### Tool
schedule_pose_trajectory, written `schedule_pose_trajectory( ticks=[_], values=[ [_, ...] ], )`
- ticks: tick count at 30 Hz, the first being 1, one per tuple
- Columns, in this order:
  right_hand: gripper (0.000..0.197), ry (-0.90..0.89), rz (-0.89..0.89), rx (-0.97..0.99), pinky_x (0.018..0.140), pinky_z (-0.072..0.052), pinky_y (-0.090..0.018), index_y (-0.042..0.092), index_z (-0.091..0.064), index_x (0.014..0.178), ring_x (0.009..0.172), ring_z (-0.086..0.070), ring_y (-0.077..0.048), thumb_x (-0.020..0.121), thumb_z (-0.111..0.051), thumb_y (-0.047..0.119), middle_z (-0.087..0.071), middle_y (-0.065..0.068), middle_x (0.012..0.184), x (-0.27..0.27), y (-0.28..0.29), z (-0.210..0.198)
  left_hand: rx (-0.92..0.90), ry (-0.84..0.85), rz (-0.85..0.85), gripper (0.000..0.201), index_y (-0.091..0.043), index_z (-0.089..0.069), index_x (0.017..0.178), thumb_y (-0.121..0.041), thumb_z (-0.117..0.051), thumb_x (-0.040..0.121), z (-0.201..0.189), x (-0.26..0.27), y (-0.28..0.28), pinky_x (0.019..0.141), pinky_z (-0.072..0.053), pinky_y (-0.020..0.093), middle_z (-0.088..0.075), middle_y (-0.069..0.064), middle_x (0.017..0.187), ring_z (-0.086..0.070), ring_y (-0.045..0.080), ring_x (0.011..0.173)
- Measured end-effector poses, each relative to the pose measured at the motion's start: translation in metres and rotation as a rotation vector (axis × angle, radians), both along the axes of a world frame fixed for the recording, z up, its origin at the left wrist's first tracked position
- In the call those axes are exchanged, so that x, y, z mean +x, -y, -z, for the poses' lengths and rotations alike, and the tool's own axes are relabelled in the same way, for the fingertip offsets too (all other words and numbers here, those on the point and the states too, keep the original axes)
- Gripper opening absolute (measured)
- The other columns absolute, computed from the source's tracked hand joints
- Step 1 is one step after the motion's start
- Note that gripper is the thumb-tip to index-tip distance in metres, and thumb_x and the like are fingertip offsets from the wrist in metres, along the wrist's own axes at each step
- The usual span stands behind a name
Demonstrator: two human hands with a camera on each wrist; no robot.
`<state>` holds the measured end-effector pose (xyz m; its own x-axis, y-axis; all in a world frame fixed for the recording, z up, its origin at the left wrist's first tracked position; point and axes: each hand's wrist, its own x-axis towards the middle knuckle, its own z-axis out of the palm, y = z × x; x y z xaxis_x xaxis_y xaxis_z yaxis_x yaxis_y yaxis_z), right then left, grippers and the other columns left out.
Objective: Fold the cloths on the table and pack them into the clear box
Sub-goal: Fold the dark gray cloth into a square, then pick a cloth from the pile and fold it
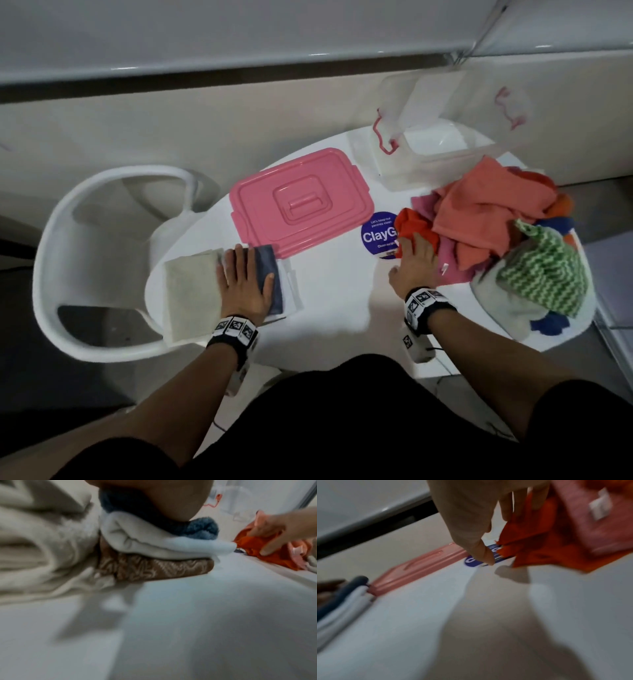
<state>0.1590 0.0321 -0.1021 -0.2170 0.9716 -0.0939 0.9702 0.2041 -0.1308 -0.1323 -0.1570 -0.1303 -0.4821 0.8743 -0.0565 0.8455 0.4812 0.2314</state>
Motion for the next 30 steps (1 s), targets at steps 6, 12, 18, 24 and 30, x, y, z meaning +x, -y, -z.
schedule_pose_trajectory(
  ticks=[6, 12, 18, 24, 30],
  values=[
    [0.062, 0.099, -0.133, -0.262, 0.106, -0.041, -0.043, 0.028, -0.043, 0.14, 0.125, -0.048, -0.029, 0.083, -0.064, 0.018, -0.044, -0.004, 0.144, 0.051, -0.029, -0.005, 0.21, 0.039, 0.061, 0.069, -0.011, -0.033, 0.149, -0.051, -0.04, 0.092, -0.038, 0.063, -0.044, 0.122, 0.005, 0.045, -0.027, 0.017, 0.157, -0.014, 0.035, 0.148],
    [0.066, -0.069, -0.102, -0.561, 0.101, -0.045, -0.036, 0.032, -0.043, 0.137, 0.116, -0.055, -0.03, 0.077, -0.069, 0.023, -0.058, -0.005, 0.128, 0.08, -0.019, 0.01, 0.119, 0.271, 0.219, 0.046, -0.015, -0.065, 0.116, -0.042, -0.05, 0.082, -0.054, 0.156, -0.109, 0.112, -0.03, 0.053, -0.056, 0.012, 0.135, -0.039, 0.039, 0.135],
    [0.053, -0.452, -0.039, -0.682, 0.073, -0.045, -0.017, 0.019, -0.051, 0.122, 0.084, -0.061, -0.019, 0.076, -0.076, 0.01, -0.061, 0.002, 0.095, 0.136, -0.02, 0.012, 0.014, 0.551, 0.246, 0.042, -0.019, -0.057, 0.127, -0.037, -0.06, 0.089, -0.079, 0.232, -0.176, 0.094, -0.047, 0.034, -0.063, 0.0, 0.125, -0.06, 0.022, 0.113],
    [0.057, -0.621, -0.036, -0.355, 0.084, -0.048, -0.033, 0.027, -0.046, 0.133, 0.093, -0.054, -0.018, 0.082, -0.068, 0.015, -0.059, 0.001, 0.12, 0.189, -0.062, -0.027, 0.065, 0.704, -0.08, 0.062, -0.005, -0.05, 0.129, -0.048, -0.065, 0.087, -0.097, 0.289, -0.245, 0.092, -0.042, 0.034, -0.059, 0.015, 0.126, -0.056, 0.034, 0.117],
    [0.026, -0.661, 0.048, -0.256, 0.083, -0.056, -0.042, 0.037, -0.054, 0.1, 0.086, -0.064, -0.015, 0.082, -0.062, 0.02, -0.065, 0.005, 0.096, 0.216, -0.084, -0.042, 0.002, 0.714, -0.173, 0.033, -0.014, -0.061, 0.112, -0.038, -0.066, 0.089, -0.093, 0.316, -0.263, 0.084, -0.039, 0.026, -0.066, 0.011, 0.118, -0.061, 0.031, 0.111]
  ],
)
